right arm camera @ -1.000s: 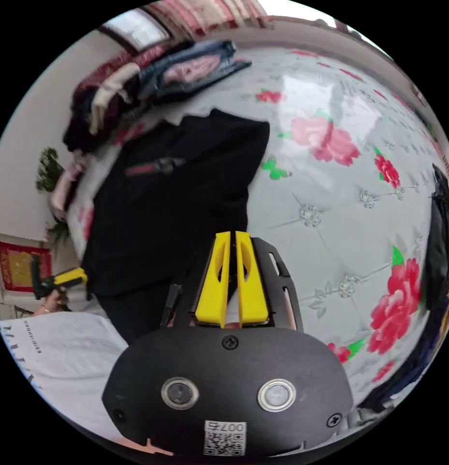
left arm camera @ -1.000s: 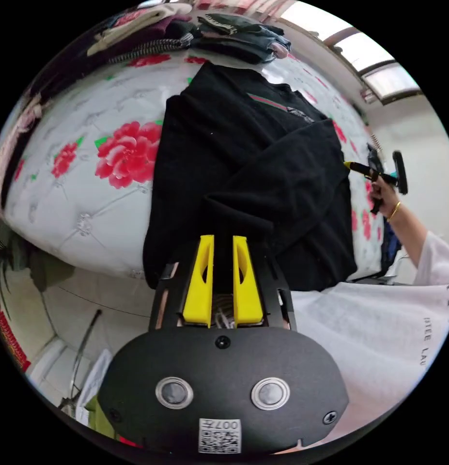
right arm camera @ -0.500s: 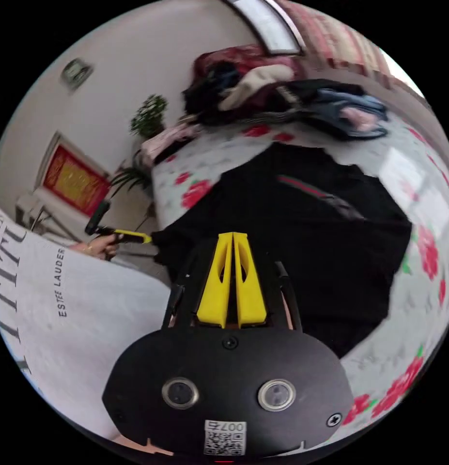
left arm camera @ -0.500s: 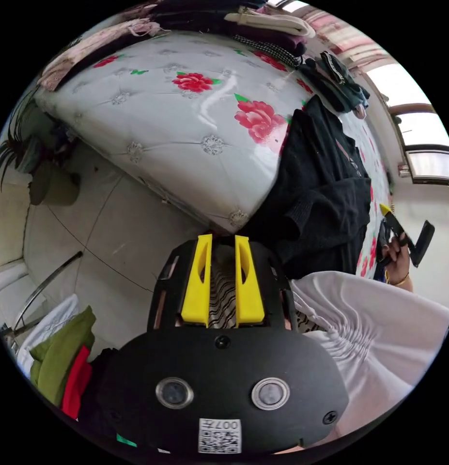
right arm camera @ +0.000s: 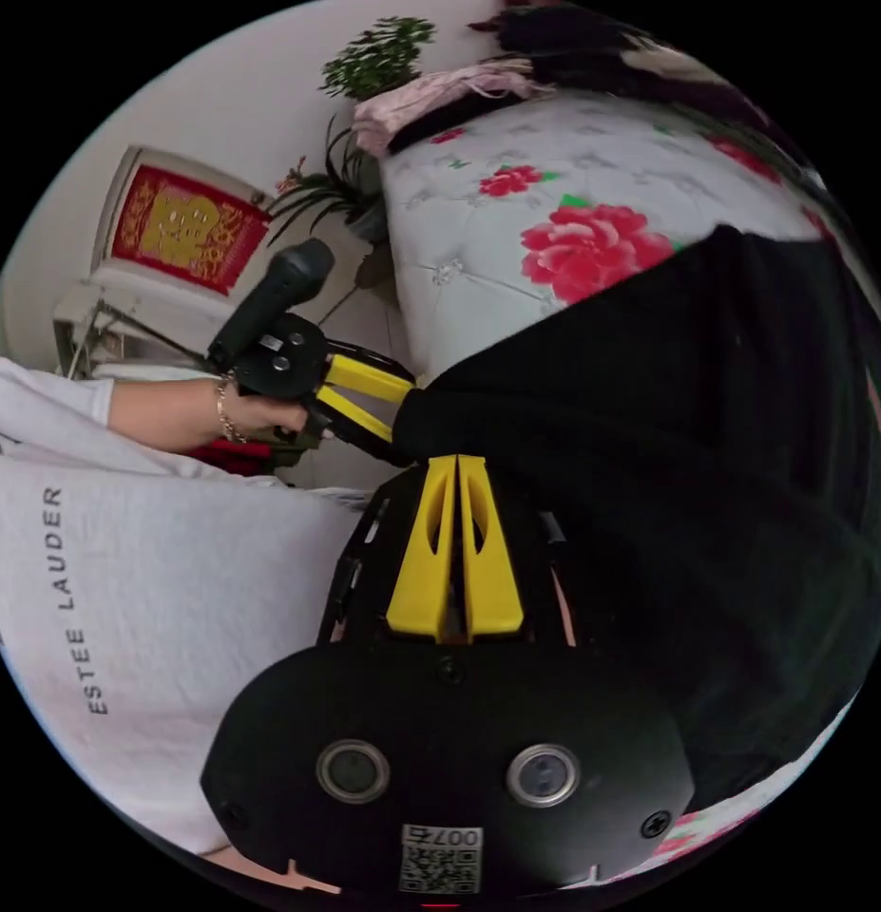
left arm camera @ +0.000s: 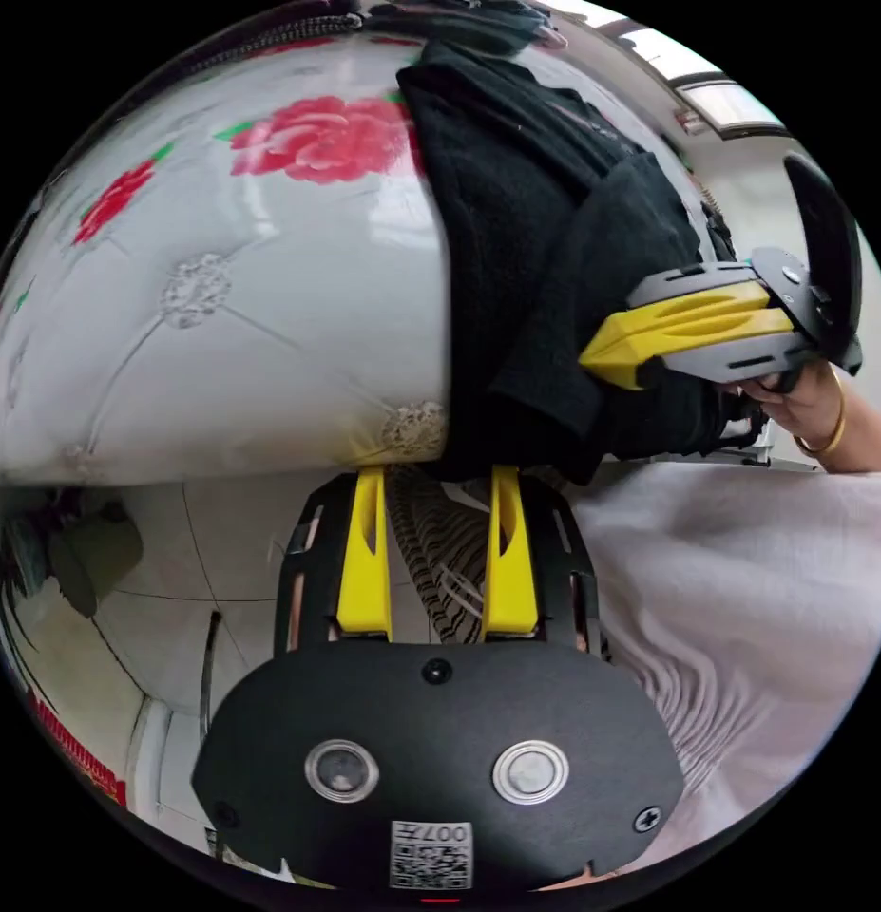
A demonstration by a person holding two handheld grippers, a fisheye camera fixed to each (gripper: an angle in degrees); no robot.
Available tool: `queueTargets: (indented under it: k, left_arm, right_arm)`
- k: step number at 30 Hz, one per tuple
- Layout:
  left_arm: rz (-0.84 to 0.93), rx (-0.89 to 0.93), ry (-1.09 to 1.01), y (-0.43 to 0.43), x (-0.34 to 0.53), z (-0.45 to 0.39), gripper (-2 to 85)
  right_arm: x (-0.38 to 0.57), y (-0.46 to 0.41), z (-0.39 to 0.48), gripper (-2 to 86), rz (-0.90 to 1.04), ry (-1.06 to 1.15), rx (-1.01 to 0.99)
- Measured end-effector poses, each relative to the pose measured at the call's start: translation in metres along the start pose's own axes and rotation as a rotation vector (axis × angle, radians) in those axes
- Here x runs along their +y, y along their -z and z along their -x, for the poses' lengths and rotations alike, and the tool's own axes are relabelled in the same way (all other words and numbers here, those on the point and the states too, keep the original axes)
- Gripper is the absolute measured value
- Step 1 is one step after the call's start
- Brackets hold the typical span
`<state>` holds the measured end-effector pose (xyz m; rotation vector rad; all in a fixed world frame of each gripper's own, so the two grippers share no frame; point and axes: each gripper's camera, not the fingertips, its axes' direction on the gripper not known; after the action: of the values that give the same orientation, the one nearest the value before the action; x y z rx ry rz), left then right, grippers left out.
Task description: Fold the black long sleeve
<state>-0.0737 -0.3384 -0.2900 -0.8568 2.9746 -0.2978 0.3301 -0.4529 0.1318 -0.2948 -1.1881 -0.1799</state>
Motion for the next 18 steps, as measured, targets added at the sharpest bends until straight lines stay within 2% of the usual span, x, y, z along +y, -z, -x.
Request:
queueTargets:
  k: [5,6,8,13,18]
  left_arm:
    - [0.031,0.104,-0.057,0.002,-0.005,0.013,11.0]
    - [0.050,0.162,-0.071,0.004,-0.007,0.016,7.5]
    - [0.081,0.226,-0.085,0.006,-0.010,0.019,3.9]
    - [0.072,0.209,-0.120,0.029,-0.005,0.022,1.2]
    - [0.038,0.270,-0.069,0.056,0.008,0.028,0.7]
  right_arm:
    - [0.100,0.044,-0.025,1.0,-0.249,-0.360,-0.097]
    - [0.118,0.049,-0.027,1.2,-0.280,-0.407,-0.092]
    - [0.198,0.068,-0.028,2.3,-0.391,-0.619,-0.035]
    - [0.352,0.081,-0.013,5.3,-0.504,-1.013,0.127]
    - [0.420,0.052,-0.020,7.8,-0.525,-1.133,0.105]
